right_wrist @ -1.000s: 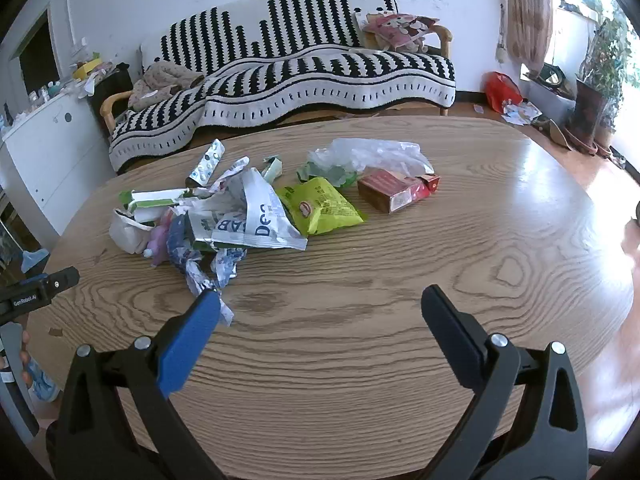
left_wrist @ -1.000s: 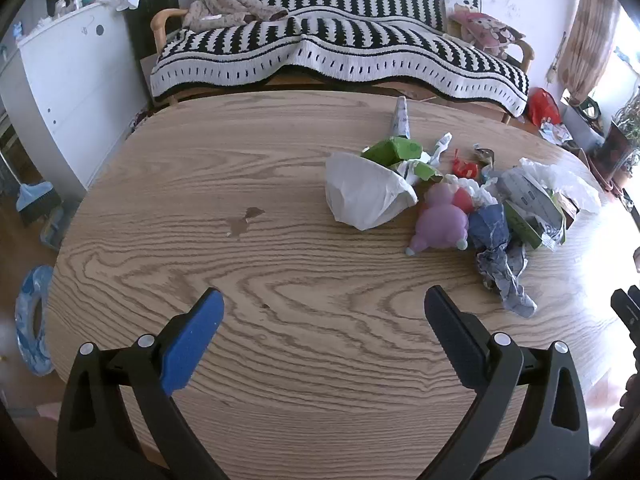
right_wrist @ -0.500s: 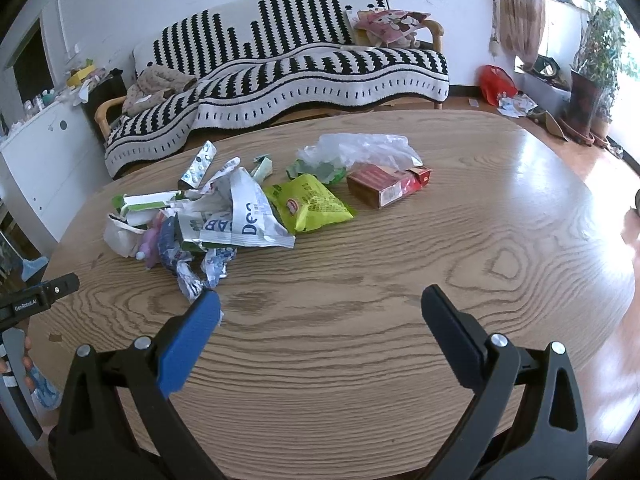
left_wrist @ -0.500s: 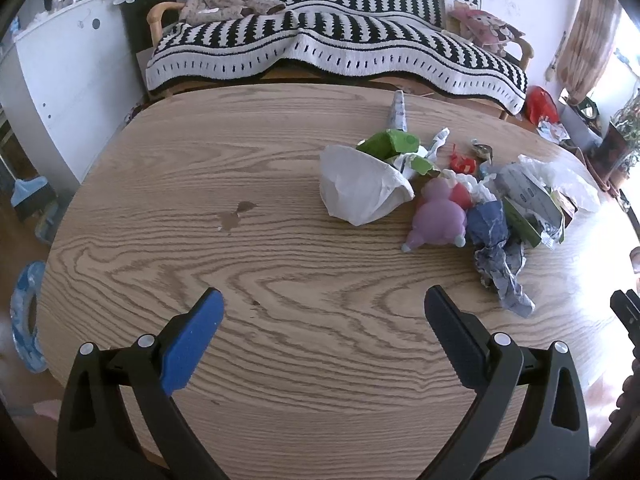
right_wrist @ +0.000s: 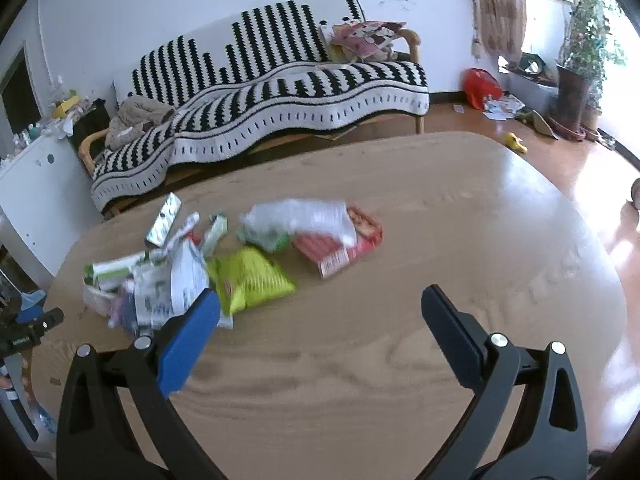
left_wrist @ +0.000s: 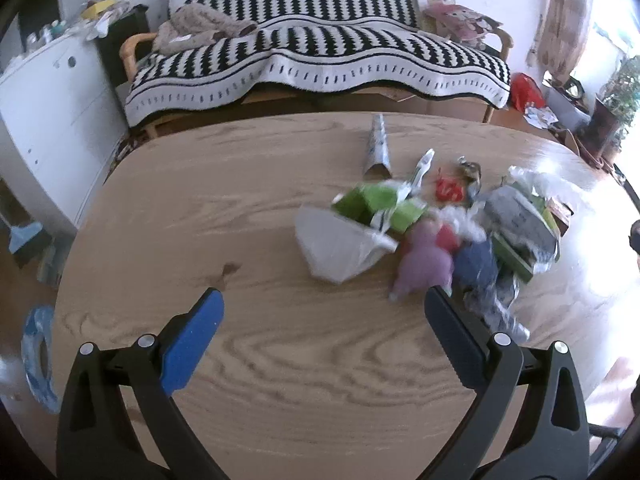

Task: Collect trash
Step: 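Grasp the green-and-white carton with the left tool while the right tool grasps the clear plastic bag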

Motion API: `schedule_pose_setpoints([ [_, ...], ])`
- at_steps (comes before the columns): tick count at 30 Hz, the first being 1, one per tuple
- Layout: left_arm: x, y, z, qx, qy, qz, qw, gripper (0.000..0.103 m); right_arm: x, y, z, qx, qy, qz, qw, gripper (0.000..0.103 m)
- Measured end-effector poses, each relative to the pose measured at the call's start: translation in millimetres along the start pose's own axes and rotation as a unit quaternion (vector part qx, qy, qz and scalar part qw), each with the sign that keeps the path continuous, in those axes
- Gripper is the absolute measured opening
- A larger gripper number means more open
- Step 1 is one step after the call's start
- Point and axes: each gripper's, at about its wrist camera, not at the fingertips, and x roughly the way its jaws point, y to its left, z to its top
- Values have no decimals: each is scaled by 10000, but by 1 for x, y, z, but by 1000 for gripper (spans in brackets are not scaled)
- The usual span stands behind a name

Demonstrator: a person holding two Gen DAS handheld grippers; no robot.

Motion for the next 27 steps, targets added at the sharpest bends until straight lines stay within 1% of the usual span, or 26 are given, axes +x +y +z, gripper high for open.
schedule_pose_setpoints([
  [2, 8, -7, 9, 106, 48, -7, 9999, 98, 12, 0, 9, -67, 54, 54, 9999, 97],
  [6, 26, -19, 26, 204, 144, -204, 9995, 98, 33, -2, 21, -57, 159, 159, 9997, 97],
  [10, 50, -33, 43, 583, 317, -101, 9977, 98, 59, -2, 33, -18, 263, 285, 9992, 97],
  [16, 83, -45, 52, 1151, 655, -1, 9912, 98, 95, 5, 47, -64, 460, 515, 9976, 97],
  [18, 90, -49, 55, 1296, 682, 27, 9892, 98, 106, 8, 50, -109, 522, 507, 9973, 93],
  [19, 94, -51, 57, 1367, 685, 64, 9882, 97, 110, 9, 51, -151, 557, 453, 9973, 81],
  [20, 95, -51, 57, 1397, 714, 42, 9876, 93, 113, 10, 51, -194, 585, 399, 9973, 60],
  [21, 97, -50, 57, 1400, 727, -65, 9875, 81, 116, 12, 51, -258, 622, 337, 9972, 47],
  [22, 98, -49, 58, 1348, 737, -240, 9878, 51, 117, 13, 51, -280, 626, 318, 9971, 25],
  [23, 101, -45, 60, 1178, 800, -432, 9889, 42, 116, 14, 50, -304, 598, 346, 9971, 20],
  [24, 101, -43, 60, 1099, 786, -515, 9895, 29, 114, 15, 50, -333, 574, 372, 9971, 18],
  [25, 101, -42, 60, 1069, 773, -541, 9898, 7, 112, 15, 49, -370, 527, 378, 9972, 13],
  [26, 98, -42, 61, 1072, 671, -500, 9907, 0, 108, 15, 48, -403, 474, 378, 9973, 11],
  [27, 94, -42, 61, 1079, 494, -457, 9919, 0, 105, 15, 48, -417, 427, 382, 9975, 10],
])
